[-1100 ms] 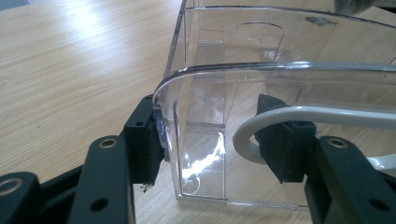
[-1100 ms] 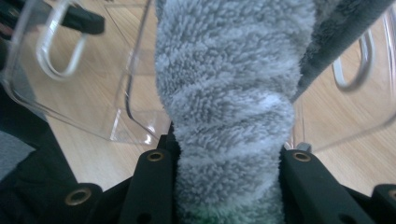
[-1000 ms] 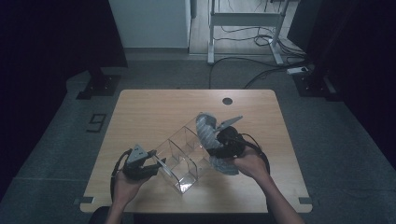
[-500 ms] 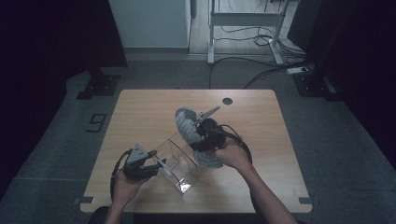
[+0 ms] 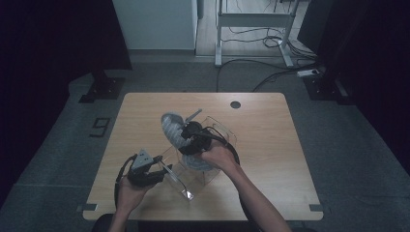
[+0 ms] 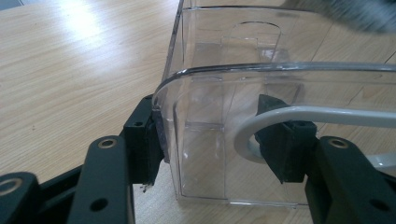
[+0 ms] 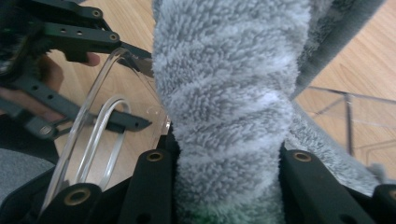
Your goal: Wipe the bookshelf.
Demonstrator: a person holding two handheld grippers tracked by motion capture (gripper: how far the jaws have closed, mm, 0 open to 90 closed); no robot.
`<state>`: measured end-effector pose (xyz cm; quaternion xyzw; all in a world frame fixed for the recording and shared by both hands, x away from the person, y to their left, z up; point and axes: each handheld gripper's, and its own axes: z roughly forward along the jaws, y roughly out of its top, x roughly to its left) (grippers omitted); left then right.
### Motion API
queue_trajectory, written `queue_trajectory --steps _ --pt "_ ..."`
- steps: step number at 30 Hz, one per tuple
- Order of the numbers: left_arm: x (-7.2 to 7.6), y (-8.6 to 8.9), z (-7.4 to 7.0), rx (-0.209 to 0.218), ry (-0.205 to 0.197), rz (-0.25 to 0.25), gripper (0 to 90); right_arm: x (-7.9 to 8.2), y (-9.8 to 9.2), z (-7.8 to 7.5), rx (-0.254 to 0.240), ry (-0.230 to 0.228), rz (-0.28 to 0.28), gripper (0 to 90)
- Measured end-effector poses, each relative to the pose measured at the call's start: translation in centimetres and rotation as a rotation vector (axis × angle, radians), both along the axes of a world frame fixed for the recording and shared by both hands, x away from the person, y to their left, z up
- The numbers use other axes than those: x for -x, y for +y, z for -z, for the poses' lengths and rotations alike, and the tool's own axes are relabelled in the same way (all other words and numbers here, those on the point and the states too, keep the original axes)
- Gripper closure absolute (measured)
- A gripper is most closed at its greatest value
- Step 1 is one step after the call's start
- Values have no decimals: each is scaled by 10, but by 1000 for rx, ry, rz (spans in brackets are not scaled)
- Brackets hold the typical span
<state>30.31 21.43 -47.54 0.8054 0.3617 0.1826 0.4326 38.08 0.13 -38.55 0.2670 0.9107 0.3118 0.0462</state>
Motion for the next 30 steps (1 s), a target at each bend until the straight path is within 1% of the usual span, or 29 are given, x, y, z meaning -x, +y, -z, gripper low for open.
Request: queue_trajectory --steps 1,3,5,9,10,14,20,22,30 --pt "0 0 0 -1 0 0 442 -2 7 5 13 4 0 660" --pt "0 0 0 2 2 0 442 -5 12 10 32 1 3 658" --pt "0 0 0 2 2 0 442 -7 16 14 34 2 10 655" --pt "0 0 0 2 1 0 442 -10 20 17 45 -3 22 656" --pt "0 0 0 2 1 -1 442 -11 23 20 66 -8 27 660" --pt "0 -1 0 -4 0 -7 442 -12 27 23 84 -15 35 670" --pt "0 -2 -1 -10 2 -18 444 -10 23 23 74 -21 35 669" --pt "0 -3 -1 -11 2 -20 445 -8 20 24 65 -15 32 667" --pt "0 -2 -1 -8 3 -21 445 3 8 23 69 -19 22 665"
